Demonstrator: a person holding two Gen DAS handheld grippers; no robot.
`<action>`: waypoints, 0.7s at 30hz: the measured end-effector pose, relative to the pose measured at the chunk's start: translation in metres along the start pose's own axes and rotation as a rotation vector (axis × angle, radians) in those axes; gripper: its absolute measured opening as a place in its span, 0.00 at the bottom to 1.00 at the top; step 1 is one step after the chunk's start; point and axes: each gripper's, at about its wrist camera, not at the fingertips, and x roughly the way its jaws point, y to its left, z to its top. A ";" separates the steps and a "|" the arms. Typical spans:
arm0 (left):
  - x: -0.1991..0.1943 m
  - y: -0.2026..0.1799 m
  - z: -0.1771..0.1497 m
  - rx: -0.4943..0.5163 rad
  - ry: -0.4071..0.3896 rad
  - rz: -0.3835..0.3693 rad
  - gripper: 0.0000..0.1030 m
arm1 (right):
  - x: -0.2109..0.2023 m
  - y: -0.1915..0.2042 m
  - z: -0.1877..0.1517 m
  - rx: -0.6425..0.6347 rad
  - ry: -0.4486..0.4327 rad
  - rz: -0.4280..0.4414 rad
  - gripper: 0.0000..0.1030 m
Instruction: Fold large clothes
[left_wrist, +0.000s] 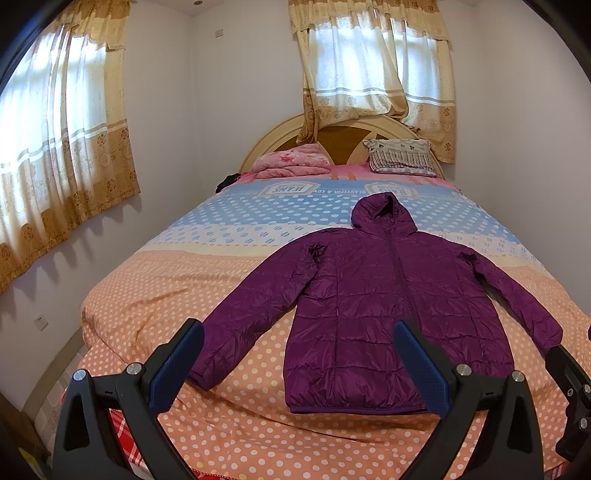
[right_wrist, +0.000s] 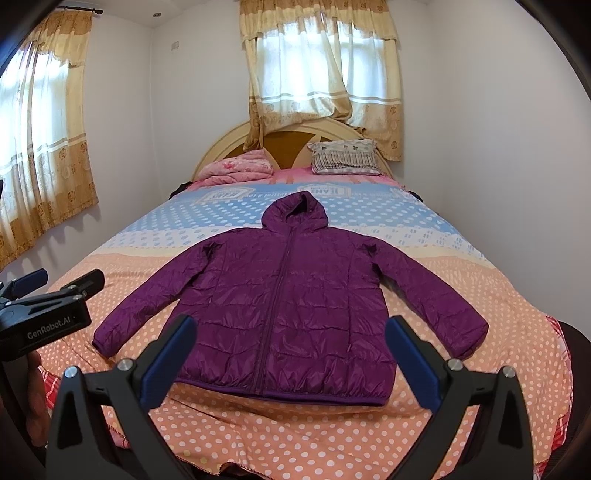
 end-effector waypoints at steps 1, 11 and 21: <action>0.000 0.000 0.000 0.000 0.000 0.001 0.99 | 0.000 0.000 0.000 0.000 0.001 0.001 1.00; 0.001 0.000 0.000 0.000 0.005 0.003 0.99 | 0.002 0.002 -0.002 -0.005 0.006 0.006 1.00; 0.003 0.001 -0.001 0.000 0.005 0.004 0.99 | 0.003 0.001 -0.004 -0.003 0.009 0.011 1.00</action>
